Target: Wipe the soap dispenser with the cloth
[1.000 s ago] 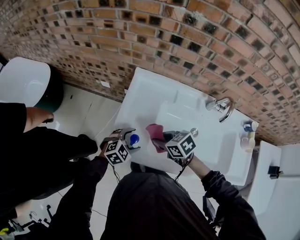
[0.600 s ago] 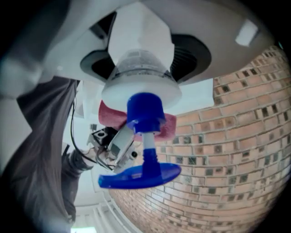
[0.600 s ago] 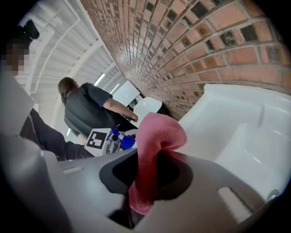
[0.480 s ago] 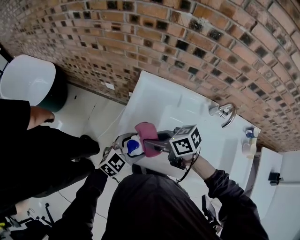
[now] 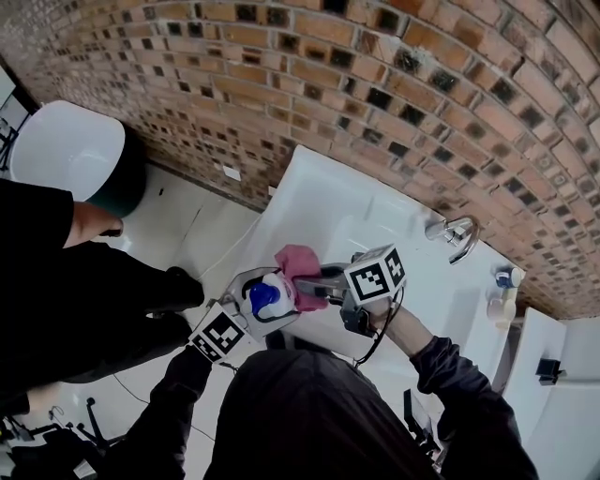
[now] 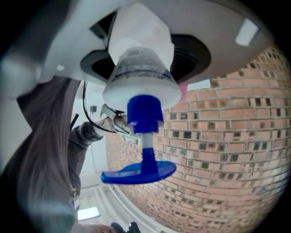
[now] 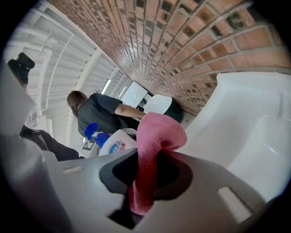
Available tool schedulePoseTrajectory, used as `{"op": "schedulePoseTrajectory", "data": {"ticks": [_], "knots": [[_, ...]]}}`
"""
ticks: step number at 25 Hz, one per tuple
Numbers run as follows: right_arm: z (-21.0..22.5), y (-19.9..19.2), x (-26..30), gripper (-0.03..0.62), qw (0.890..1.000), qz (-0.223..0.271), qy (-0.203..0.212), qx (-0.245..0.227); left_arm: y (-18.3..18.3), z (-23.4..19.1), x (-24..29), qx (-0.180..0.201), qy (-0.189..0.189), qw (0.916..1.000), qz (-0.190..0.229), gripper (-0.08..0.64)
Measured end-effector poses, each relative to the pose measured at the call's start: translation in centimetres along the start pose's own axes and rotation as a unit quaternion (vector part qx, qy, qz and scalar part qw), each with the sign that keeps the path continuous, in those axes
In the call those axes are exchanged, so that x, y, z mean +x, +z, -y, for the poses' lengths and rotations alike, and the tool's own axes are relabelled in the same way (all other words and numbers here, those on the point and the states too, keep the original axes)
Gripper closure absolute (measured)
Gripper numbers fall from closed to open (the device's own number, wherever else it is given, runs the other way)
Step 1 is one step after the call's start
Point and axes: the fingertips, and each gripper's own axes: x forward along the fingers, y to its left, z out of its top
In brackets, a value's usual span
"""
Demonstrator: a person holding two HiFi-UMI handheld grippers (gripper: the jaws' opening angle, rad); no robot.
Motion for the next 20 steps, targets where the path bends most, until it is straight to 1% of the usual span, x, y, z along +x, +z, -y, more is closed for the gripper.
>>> {"op": "schedulePoseTrajectory", "data": {"ticks": [3, 6, 8, 10, 12, 14, 17, 20], "knots": [[1.4, -1.0, 0.6, 0.514, 1.000, -0.012, -0.022, 0.008, -0.2, -0.1, -0.5, -0.014, 0.005, 0.9999, 0.006, 0.186], [1.6, -1.1, 0.8, 0.514, 0.999, -0.010, -0.036, -0.003, -1.5, -0.2, -0.3, -0.014, 0.006, 0.9998, -0.011, 0.186], [1.6, -1.3, 0.6, 0.514, 0.999, -0.012, -0.043, -0.013, -3.0, -0.6, 0.4, 0.002, 0.008, 0.9990, -0.043, 0.186], [2.0, -1.3, -0.2, 0.514, 0.998, -0.008, -0.058, -0.021, -5.6, -1.0, 1.5, 0.022, 0.008, 0.9956, -0.091, 0.186], [2.3, -1.5, -1.3, 0.514, 0.998, 0.007, -0.063, -0.009, -8.8, -1.4, 2.7, 0.029, 0.002, 0.9907, -0.133, 0.186], [2.5, -2.0, -2.3, 0.514, 0.998, 0.022, -0.061, 0.013, -11.2, -1.7, 3.8, 0.033, -0.010, 0.9864, -0.161, 0.186], [3.3, -2.9, -3.9, 0.514, 0.996, 0.034, -0.074, 0.033, -13.6, -2.2, 5.1, 0.041, -0.019, 0.9817, -0.185, 0.186], [4.0, -3.6, -5.3, 0.514, 0.994, 0.047, -0.086, 0.044, -14.4, -2.3, 6.0, 0.027, -0.022, 0.9825, -0.183, 0.184]]}}
